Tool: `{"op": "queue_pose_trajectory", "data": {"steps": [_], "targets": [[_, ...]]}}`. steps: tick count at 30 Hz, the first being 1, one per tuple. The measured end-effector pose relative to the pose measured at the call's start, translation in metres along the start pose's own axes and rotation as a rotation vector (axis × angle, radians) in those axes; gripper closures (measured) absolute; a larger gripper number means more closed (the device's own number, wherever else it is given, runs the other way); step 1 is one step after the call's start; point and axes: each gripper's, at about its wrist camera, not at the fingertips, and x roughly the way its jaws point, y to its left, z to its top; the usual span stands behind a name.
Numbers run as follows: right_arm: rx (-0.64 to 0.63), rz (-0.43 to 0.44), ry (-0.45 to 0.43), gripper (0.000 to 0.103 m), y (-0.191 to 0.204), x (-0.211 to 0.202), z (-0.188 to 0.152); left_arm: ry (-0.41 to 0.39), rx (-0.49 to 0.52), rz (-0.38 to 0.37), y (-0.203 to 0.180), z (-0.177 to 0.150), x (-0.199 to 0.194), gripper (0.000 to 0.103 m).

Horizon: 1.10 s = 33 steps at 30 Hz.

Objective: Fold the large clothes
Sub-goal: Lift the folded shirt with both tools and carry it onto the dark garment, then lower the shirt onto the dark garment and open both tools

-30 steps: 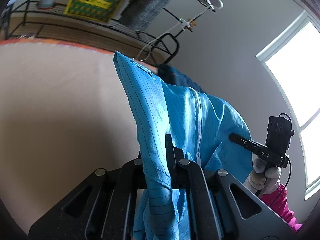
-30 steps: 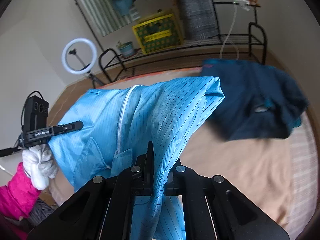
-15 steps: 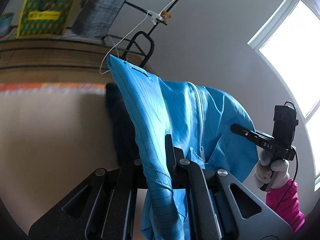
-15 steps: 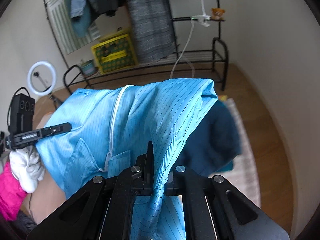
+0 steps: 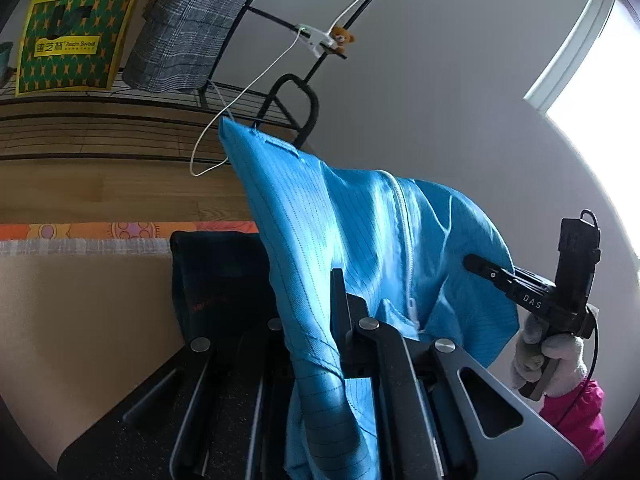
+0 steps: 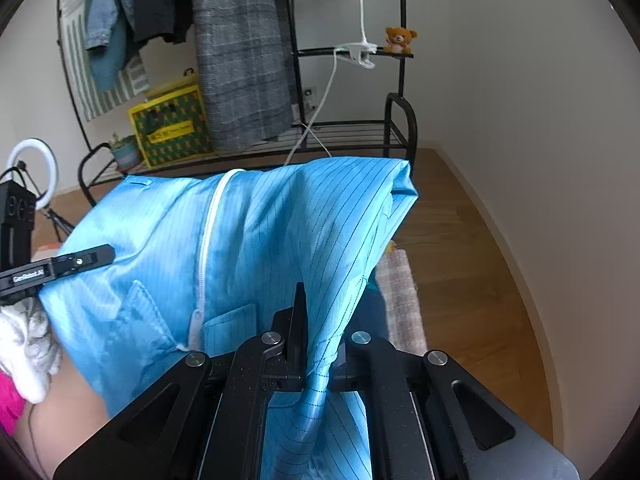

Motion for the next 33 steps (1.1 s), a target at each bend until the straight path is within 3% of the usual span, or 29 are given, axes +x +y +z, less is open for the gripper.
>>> {"op": "queue_pose_trajectory", "data": {"steps": [5,7,9,10,12,22,33], "targets": [[-0.023,-0.006,0.049,0.096,-0.005,0.030,-0.010,0.024,0.048,0.088,0.006,-0.009,0.015,0.096],[-0.009,-0.062,0.078,0.078,-0.013,0.039,-0.013,0.020,0.061,0.147,0.008,-0.011,0.016,0.088],[0.021,-0.143,0.115,0.060,-0.020,0.044,-0.015,0.001,0.043,0.192,0.012,-0.011,0.012,0.071],[0.024,-0.183,0.126,0.054,-0.023,0.045,-0.016,-0.015,0.022,0.206,0.015,-0.011,0.009,0.068],[0.024,-0.245,0.128,0.054,-0.027,0.040,-0.018,-0.024,0.003,0.194,0.018,-0.009,0.004,0.068],[0.069,-0.227,0.052,0.054,-0.021,-0.013,-0.012,-0.049,0.054,0.183,-0.006,-0.007,-0.045,0.068],[0.074,-0.225,-0.050,0.051,0.032,-0.120,-0.007,-0.112,0.175,0.149,-0.073,-0.026,-0.162,0.068]]}}
